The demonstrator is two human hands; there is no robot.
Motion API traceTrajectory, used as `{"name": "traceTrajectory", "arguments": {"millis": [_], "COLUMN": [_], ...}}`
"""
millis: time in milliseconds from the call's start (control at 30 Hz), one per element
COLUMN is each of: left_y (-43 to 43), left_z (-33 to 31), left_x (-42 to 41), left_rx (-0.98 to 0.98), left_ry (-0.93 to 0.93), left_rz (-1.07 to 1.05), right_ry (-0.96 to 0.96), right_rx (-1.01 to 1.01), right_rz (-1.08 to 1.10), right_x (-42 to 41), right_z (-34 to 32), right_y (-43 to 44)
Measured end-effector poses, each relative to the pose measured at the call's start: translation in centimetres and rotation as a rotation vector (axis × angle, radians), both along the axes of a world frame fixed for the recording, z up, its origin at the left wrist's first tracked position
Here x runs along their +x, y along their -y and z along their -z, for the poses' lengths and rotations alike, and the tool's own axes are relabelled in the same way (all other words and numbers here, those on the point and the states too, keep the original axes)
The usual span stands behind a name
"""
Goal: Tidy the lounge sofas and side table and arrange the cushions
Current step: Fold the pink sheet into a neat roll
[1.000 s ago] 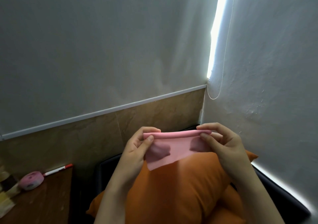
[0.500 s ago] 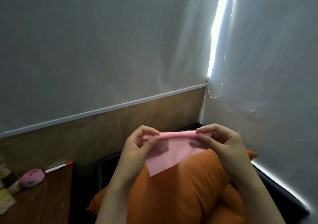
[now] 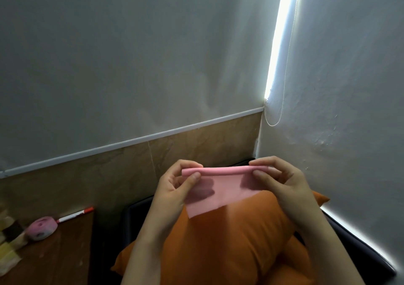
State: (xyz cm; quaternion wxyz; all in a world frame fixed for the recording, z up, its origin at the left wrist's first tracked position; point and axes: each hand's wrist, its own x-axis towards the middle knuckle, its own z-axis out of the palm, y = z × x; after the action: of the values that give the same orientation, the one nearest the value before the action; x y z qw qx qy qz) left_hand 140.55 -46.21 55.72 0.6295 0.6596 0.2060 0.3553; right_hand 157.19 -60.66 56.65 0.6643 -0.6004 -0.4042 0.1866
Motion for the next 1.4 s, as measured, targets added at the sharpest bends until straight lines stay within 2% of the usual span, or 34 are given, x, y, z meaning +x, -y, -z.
{"name": "traceTrajectory", "arguments": {"millis": [100,233,333,467,667,833,1000,1400], "left_y": [-0.3,-0.3,-0.4,-0.5,-0.3,-0.6,-1.0,-0.4], "left_z": [-0.1,-0.2,0.0,0.0,0.1,0.3,0.7,0.3], "left_x": [-0.1,-0.3,-0.5,-0.6,-0.3,-0.2,-0.3,-0.5], "left_rx": [0.010,-0.083,-0.119,-0.066,-0.149,-0.135,-0.040,-0.110], "left_ry": [0.002,0.037,0.042,0.043,0.062,0.007,-0.067,-0.018], "left_rz": [0.019,0.048,0.028,-0.008,-0.022,-0.022,-0.010,0.088], "right_ry": [-0.004,-0.041,-0.022,-0.022,-0.093,-0.018,0.046,-0.019], "right_rx": [-0.013,0.010,0.013,-0.026,0.004,-0.051,-0.064,-0.089], "right_rz": [-0.029,-0.079,-0.101,-0.114,-0.105,-0.057,-0.032,-0.087], "right_x": [-0.1,0.0,0.3,0.3,0.3,0.8,0.8,0.6], "right_z": [-0.3,-0.1,0.2,0.2,0.5,0.9,1.0,1.1], "right_y": [-0.1,-0.5,-0.6,-0.7,-1.0,-0.9,-0.7,-0.6]}}
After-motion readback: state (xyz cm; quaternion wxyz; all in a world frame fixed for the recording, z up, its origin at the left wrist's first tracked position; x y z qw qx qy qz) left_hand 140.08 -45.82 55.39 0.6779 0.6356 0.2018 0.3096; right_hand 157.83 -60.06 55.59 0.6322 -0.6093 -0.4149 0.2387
